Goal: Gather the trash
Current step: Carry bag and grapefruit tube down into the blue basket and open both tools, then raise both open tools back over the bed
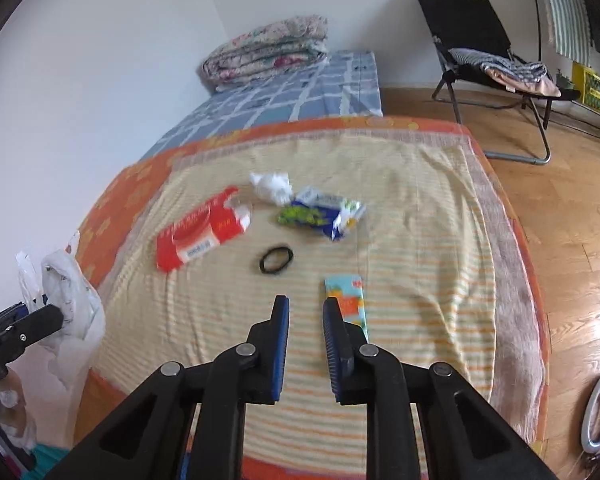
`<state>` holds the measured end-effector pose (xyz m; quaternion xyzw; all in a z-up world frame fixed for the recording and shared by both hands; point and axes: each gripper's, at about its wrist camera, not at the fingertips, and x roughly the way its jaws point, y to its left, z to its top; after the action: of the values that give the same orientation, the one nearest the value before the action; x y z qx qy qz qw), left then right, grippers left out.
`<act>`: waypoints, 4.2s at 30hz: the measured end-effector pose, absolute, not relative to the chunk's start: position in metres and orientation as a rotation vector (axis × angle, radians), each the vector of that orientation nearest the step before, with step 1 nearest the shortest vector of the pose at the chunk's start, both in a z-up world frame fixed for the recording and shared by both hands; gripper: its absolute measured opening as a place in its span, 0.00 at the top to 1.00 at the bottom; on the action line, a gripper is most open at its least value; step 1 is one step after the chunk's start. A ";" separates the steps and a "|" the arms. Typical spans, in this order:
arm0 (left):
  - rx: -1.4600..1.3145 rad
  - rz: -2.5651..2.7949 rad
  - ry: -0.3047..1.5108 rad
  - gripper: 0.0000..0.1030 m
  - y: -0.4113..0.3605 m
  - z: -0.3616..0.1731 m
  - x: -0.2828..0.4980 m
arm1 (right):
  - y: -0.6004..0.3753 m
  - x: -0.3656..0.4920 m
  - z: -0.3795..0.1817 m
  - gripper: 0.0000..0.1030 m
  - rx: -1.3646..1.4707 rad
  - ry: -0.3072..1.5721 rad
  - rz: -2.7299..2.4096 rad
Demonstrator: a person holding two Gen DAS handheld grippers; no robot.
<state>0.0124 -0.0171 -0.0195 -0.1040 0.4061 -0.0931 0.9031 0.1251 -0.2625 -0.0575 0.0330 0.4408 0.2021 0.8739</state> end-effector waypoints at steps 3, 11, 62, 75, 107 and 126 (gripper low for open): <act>-0.202 -0.213 0.872 0.62 -0.023 -0.031 -0.005 | -0.267 0.116 -0.072 0.84 0.053 0.961 0.418; -0.196 -0.274 0.965 0.62 -0.045 -0.063 -0.045 | -0.278 0.121 -0.112 0.31 0.042 1.058 0.367; -0.127 -0.237 1.131 0.61 -0.051 -0.137 -0.100 | -0.215 -0.062 -0.124 0.65 -0.216 1.164 0.700; -0.085 -0.224 1.178 0.58 -0.059 -0.157 -0.102 | -0.215 -0.078 -0.163 0.65 -0.262 1.247 0.695; -0.088 -0.206 1.180 0.43 -0.059 -0.153 -0.091 | -0.217 -0.065 -0.162 0.16 -0.267 1.208 0.614; -0.098 -0.200 1.064 0.34 -0.022 -0.091 -0.001 | -0.235 -0.012 -0.118 0.13 -0.111 1.050 0.556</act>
<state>-0.0009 -0.0219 -0.0908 -0.0466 0.5063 -0.0953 0.8558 -0.0120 -0.2352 -0.1185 -0.0522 0.4944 0.2617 0.8273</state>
